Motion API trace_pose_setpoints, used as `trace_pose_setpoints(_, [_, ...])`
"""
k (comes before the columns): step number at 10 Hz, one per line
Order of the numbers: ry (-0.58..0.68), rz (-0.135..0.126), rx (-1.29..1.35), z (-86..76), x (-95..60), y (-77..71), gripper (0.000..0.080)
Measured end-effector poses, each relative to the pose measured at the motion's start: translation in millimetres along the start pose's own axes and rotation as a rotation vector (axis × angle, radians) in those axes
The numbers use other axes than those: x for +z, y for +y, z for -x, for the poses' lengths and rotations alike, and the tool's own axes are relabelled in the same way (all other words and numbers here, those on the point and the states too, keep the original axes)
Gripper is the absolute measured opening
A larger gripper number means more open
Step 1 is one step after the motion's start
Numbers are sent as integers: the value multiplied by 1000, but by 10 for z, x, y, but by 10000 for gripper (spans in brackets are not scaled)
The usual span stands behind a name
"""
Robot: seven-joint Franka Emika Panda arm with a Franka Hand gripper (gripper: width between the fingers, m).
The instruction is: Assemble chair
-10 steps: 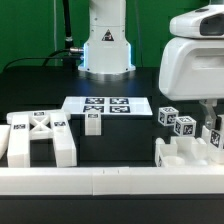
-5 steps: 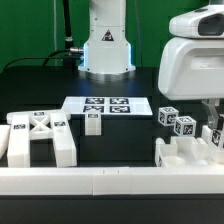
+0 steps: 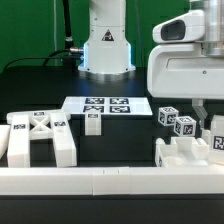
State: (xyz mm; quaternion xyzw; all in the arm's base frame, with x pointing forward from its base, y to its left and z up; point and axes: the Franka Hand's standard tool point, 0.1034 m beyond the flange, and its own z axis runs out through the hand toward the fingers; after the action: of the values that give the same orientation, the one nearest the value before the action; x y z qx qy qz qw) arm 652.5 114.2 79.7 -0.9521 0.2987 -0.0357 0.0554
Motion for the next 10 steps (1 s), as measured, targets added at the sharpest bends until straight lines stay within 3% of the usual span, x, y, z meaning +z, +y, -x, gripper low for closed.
trace_pose_setpoints(3, [1,13,461,7,11,12,287])
trace_pose_setpoints(7, [2,17,620,9,10,20,287])
trace_pose_setpoints(8, [1,18,584,15,14,18,361])
trace_pose_setpoints(9, [3,22,528,33,23,6,361])
trace_pose_setpoints(10, [2,21,456,46,27,-5,577])
